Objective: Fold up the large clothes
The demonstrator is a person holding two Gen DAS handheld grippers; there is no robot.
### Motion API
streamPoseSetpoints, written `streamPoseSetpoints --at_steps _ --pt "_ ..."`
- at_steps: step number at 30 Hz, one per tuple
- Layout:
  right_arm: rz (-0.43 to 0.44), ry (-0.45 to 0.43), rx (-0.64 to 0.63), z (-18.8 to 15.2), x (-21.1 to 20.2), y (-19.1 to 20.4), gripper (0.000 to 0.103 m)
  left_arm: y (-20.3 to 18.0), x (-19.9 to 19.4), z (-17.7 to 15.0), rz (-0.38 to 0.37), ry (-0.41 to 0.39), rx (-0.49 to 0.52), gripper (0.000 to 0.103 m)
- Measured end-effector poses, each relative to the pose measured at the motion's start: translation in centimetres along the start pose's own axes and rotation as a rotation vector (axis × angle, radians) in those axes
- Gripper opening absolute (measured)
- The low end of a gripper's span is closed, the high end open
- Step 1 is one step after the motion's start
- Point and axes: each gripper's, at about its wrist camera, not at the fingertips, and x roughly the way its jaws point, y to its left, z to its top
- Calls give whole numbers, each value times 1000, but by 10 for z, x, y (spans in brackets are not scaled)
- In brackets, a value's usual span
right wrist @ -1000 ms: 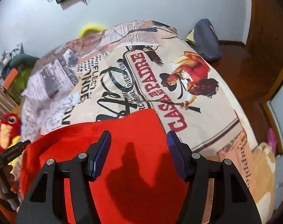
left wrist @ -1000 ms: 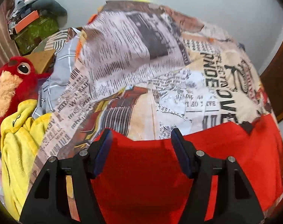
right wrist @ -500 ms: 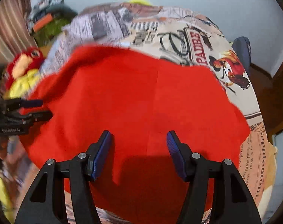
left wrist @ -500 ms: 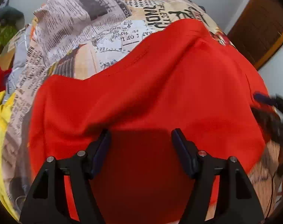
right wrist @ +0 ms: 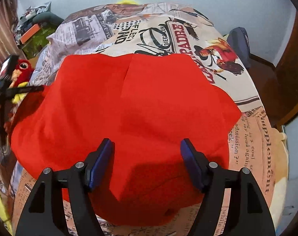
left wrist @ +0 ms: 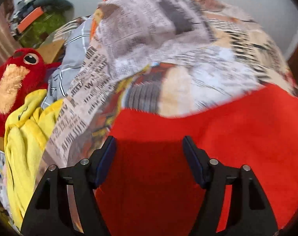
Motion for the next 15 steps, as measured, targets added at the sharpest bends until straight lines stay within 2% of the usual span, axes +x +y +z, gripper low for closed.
streamPoseSetpoints --at_steps 5,8,12,15 --pt "71 -35 0 11 -6 26 69 -20 -46 -34 -142 -31 68 73" --pt "105 -36 -63 11 -5 54 69 -33 -56 -56 -208 -31 98 75" --pt "54 -42 -113 0 1 64 69 -40 -51 -85 -203 -21 104 80" --pt "38 -23 -82 -8 2 50 75 -23 -49 -96 -222 -29 31 85"
